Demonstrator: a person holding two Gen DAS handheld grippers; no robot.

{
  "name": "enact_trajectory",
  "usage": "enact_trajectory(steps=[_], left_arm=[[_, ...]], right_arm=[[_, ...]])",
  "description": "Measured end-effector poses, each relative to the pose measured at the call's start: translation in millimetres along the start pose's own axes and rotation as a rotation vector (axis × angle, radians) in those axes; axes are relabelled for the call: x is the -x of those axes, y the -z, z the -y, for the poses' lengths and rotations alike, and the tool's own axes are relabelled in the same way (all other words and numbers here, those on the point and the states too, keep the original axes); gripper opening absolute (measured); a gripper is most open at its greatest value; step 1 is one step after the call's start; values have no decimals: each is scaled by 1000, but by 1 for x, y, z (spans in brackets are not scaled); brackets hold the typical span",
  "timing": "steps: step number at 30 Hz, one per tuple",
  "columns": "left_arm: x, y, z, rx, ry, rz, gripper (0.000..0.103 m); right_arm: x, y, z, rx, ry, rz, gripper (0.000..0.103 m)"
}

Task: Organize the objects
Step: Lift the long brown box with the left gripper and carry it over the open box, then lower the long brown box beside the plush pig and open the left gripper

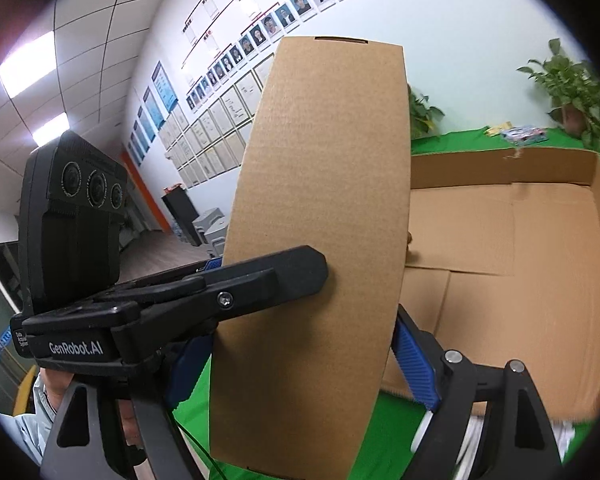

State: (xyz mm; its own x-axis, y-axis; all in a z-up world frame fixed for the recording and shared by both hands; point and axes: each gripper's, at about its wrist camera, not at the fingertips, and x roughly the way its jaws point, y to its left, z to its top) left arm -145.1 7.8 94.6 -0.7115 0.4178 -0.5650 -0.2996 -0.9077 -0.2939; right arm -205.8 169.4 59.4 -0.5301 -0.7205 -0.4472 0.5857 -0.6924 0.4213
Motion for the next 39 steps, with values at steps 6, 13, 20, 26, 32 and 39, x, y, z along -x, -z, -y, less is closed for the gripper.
enact_trajectory(steps=[6, 13, 20, 26, 32, 39], left_arm=[[-53, -23, -20, 3, -95, -58, 67], [-124, -25, -47, 39, -170, -145, 65], [-189, -6, -57, 38, -256, -258, 62], [-219, -2, -53, 6, -292, -288, 62], [-238, -2, -47, -12, -348, -315, 61], [-251, 2, -42, -23, -411, -346, 60]], right_arm=[[-40, -13, 36, -27, -76, -51, 82], [-78, -7, 85, -114, -157, -106, 82], [-103, 16, 125, -215, -163, -181, 81], [-97, 25, 138, -253, -144, -194, 82], [-86, 33, 141, -289, -95, -213, 82], [-79, 42, 159, -326, -34, -229, 85]])
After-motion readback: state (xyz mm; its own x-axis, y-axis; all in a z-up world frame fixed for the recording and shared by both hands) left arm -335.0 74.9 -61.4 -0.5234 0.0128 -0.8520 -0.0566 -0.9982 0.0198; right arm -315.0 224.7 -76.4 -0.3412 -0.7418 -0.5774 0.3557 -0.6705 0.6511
